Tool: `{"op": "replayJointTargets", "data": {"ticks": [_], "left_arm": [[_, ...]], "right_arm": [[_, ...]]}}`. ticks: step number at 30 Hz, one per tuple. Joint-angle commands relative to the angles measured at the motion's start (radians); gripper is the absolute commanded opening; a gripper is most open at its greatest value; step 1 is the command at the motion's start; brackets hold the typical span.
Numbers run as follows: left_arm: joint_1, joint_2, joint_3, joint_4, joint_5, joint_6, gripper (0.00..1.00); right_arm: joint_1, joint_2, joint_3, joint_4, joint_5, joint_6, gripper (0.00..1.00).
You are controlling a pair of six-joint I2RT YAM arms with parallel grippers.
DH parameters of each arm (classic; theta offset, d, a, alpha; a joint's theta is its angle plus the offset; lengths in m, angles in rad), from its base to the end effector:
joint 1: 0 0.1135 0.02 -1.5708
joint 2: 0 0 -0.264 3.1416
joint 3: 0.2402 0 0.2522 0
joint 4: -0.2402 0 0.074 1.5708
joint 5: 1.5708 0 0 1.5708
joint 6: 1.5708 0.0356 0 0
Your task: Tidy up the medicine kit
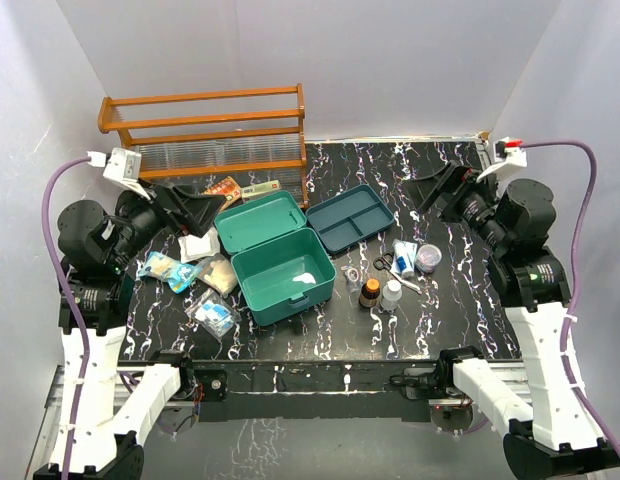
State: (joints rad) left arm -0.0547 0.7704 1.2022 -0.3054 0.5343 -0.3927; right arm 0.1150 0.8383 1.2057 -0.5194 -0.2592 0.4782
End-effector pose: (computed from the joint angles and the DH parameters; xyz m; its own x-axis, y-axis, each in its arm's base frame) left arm 0.1305 -0.0253 0.4676 -0.0947 -0.3246 -0.9411 0.5577 0.7658 -0.3203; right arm 0.1556 0.0272 0.4374 -0.3004 0.4131 -0.8597 -0.2527 0.8347 0.4893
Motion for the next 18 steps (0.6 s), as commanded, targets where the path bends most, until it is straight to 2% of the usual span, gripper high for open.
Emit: {"op": "replayJointTargets", "data": {"ticks": [1,6,10,18], "left_arm": [[-0.006,0.015,-0.047,0.086,0.147,-0.002,0.99],[-0.007,0.036,-0.124,0.184,0.237,-0.016,0.99],[-0.018,0.094,-0.113,0.266,0.284,-0.061,0.99],[-0.034,0.125,-0.181,0.427,0.300,-0.137,0.99]], "right_arm": [[0.001,-0.020,-0.050,-0.020,-0.051,-0.034,0.95],[0.004,0.006,-0.094,-0.132,0.052,-0.070,0.88],[0.008,0.050,-0.077,-0.237,0.182,-0.096,0.82],[0.018,0.122,-0.138,-0.287,0.216,-0.116,0.74]]}}
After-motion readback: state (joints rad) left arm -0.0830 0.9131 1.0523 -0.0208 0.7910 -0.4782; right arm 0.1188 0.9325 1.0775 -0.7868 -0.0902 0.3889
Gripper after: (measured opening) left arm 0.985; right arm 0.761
